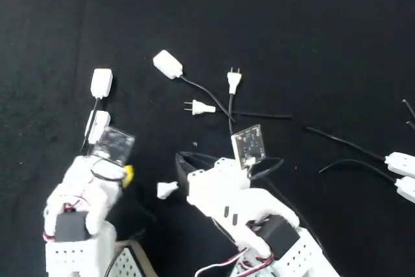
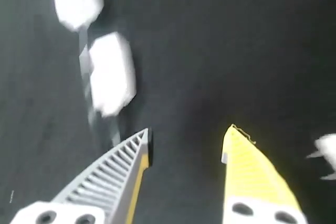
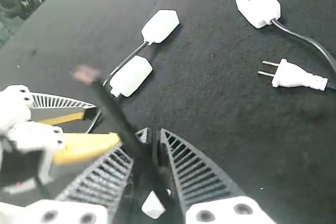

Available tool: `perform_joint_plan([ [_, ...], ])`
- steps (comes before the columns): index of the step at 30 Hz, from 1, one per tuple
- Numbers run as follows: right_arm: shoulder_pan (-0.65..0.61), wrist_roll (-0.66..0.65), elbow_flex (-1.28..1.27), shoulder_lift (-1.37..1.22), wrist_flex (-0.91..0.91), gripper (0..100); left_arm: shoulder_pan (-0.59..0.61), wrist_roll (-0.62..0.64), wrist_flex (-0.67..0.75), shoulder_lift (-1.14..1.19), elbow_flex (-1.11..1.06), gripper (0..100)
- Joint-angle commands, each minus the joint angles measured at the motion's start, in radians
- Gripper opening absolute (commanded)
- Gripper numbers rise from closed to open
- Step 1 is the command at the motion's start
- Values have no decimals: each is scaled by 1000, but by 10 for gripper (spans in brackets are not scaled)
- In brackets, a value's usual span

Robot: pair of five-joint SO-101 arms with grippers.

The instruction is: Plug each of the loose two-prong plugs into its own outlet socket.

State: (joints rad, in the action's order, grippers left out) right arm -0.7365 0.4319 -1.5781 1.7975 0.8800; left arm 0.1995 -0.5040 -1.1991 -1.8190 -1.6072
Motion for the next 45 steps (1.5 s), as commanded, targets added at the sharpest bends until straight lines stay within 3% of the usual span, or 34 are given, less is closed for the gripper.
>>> perform_joint_plan([
  [1,-5,-55,22,5,5,14,170,-18,40,-3,-13,232],
  [9,3,-57,117,-205,5,12,263,-114,-21,-3,-27,232],
  [16,138,-54,334,-627,0,31,263,-130,-18,-3,-42,232],
  [23,17,57,460,-972,-2,174,263,-130,-18,-3,-47,232],
  [33,-141,100,526,-1121,-5,178,263,-127,-17,-3,-47,232],
  [45,-236,106,539,-1343,-224,176,263,-126,-17,-3,-48,232],
])
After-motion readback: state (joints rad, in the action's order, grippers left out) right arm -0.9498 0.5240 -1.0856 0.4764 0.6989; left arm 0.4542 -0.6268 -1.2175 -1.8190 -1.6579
